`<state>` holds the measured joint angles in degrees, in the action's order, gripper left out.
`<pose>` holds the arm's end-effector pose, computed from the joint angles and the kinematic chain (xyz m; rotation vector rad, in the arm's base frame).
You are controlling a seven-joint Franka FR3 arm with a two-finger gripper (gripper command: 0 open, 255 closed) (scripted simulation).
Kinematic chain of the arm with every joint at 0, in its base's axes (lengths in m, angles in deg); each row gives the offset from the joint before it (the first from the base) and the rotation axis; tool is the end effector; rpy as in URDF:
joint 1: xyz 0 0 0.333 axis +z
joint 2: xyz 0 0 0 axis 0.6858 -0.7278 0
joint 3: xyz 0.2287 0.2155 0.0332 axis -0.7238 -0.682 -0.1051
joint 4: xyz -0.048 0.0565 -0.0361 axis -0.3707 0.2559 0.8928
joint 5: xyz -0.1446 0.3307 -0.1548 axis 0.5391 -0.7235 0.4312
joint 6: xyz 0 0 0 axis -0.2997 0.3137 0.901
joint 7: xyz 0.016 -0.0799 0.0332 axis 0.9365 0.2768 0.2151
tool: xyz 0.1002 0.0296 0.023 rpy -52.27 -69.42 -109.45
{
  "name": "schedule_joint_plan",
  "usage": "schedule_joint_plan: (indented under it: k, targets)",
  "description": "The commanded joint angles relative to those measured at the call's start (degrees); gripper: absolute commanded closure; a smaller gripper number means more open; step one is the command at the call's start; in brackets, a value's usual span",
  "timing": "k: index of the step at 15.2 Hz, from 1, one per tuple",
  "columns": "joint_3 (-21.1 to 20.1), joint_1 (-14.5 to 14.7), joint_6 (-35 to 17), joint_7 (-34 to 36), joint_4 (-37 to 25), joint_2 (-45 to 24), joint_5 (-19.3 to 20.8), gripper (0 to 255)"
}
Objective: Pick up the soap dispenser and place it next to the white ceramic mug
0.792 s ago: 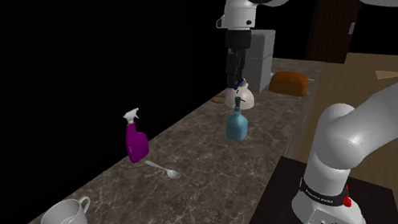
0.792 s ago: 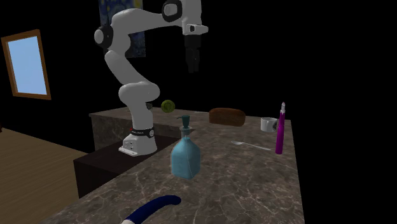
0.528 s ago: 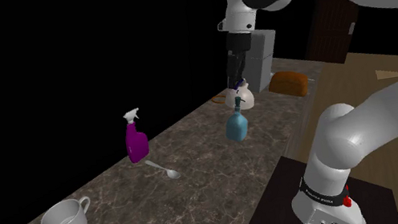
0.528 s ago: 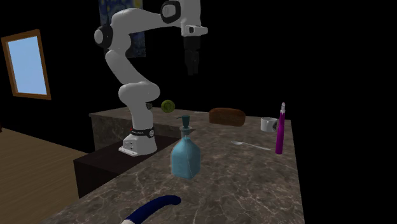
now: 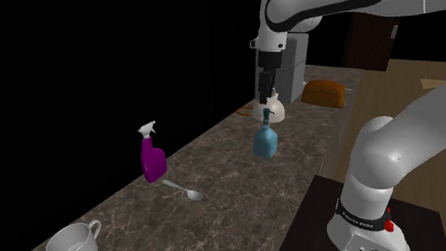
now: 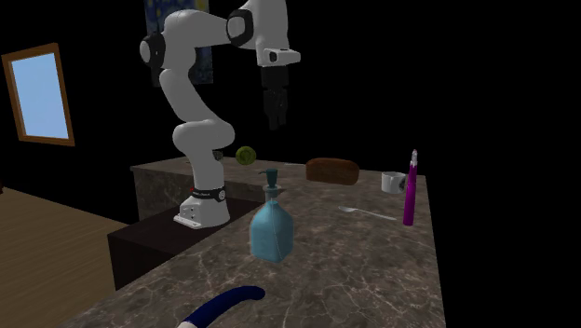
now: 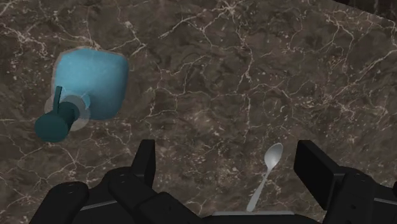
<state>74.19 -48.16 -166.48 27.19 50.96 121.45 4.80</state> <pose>0.3407 -0.1012 0.5361 -3.0134 -0.2755 -0.0378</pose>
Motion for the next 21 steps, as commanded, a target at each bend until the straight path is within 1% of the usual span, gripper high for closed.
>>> schedule_joint_plan:
  k: [1, 6, 11, 12, 19, 21]
  targets:
    - [2.29, -0.62, -1.75, -2.75, -0.11, -1.74, 0.81, 0]
    - [8.25, -1.54, -7.40, -9.81, -1.52, -8.71, 1.62, 0]
    - [14.16, -1.73, -12.45, -17.52, -4.85, -17.41, 0.21, 0]
    - [14.63, -1.73, -12.82, -18.20, -5.21, -18.19, -0.03, 0]
    - [14.94, -1.36, -18.93, -18.81, -0.83, -20.06, -0.82, 0]
    - [14.94, -1.36, -18.93, -18.81, -0.83, -20.06, -0.81, 0]
